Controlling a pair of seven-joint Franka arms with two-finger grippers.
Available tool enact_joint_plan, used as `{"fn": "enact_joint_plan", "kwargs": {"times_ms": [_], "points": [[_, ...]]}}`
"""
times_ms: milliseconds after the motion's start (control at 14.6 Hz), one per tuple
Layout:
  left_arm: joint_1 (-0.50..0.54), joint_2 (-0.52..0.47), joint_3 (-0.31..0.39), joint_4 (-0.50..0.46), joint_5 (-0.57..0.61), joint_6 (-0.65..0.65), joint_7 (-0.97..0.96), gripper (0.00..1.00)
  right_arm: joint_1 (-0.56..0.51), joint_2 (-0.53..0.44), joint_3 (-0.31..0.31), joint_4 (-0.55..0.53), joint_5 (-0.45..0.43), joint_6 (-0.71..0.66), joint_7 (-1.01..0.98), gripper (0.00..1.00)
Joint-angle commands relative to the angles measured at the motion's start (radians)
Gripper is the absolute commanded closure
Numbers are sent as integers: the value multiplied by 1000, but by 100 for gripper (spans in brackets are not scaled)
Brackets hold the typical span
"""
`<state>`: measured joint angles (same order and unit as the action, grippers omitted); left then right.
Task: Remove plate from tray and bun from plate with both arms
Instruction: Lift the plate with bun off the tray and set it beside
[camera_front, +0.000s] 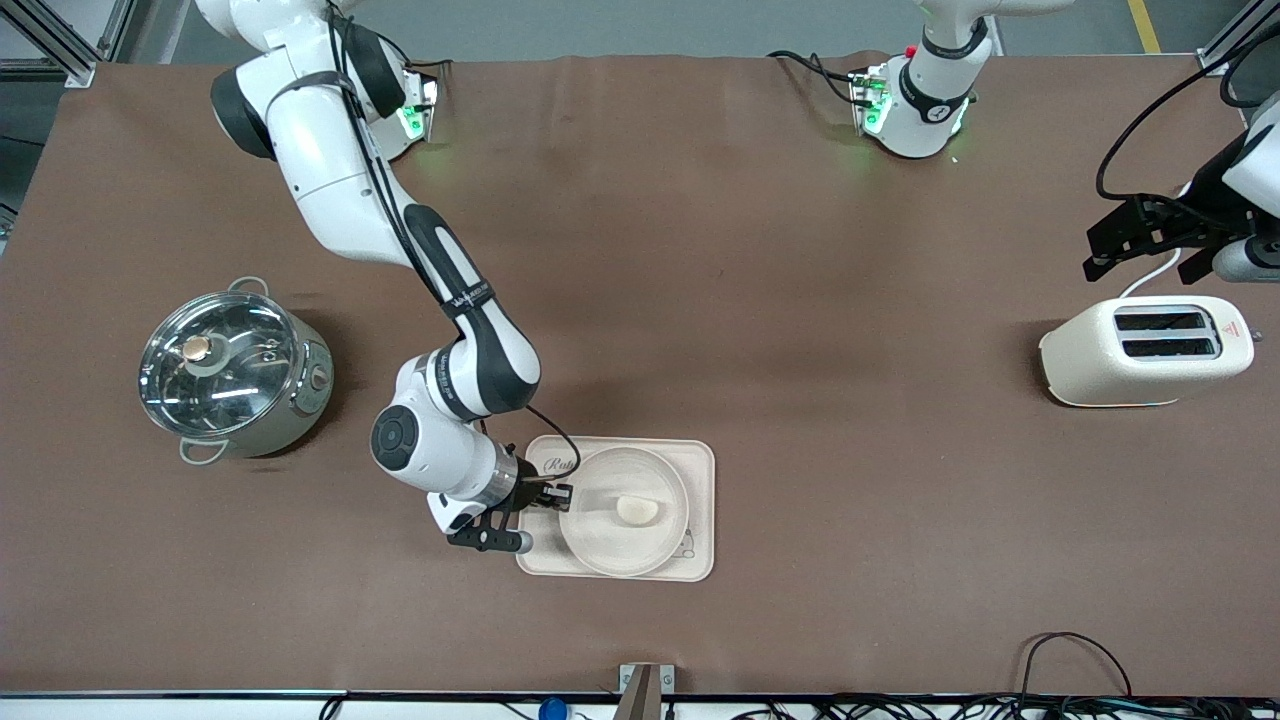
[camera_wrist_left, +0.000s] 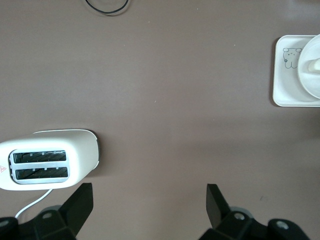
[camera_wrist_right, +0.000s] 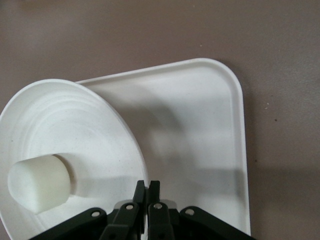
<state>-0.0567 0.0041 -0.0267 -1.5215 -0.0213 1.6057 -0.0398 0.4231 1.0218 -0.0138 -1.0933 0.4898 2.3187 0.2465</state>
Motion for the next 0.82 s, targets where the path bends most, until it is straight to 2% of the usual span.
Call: {"fn": "enact_joint_plan", "kwargs": {"times_ms": [0,205,479,616,753], "points": [[-2,4,-1,12,15,-15,9,0,-20,-72,14,-31,3,-56,-15,100],[0,2,1,12,15,-15,9,0,-11,-185,15,-155,0,-114,-56,100],[0,2,-1,12,15,-15,11,0,19,-369,20,-426,3,-78,-137,100],[0,4,-1,12,15,-15,11,0,38,-463,23,-606,9,6,-171,100],[1,4,-1,11,15,-15,12,0,55,-517,60,-753,12,133,-173,100]]}}
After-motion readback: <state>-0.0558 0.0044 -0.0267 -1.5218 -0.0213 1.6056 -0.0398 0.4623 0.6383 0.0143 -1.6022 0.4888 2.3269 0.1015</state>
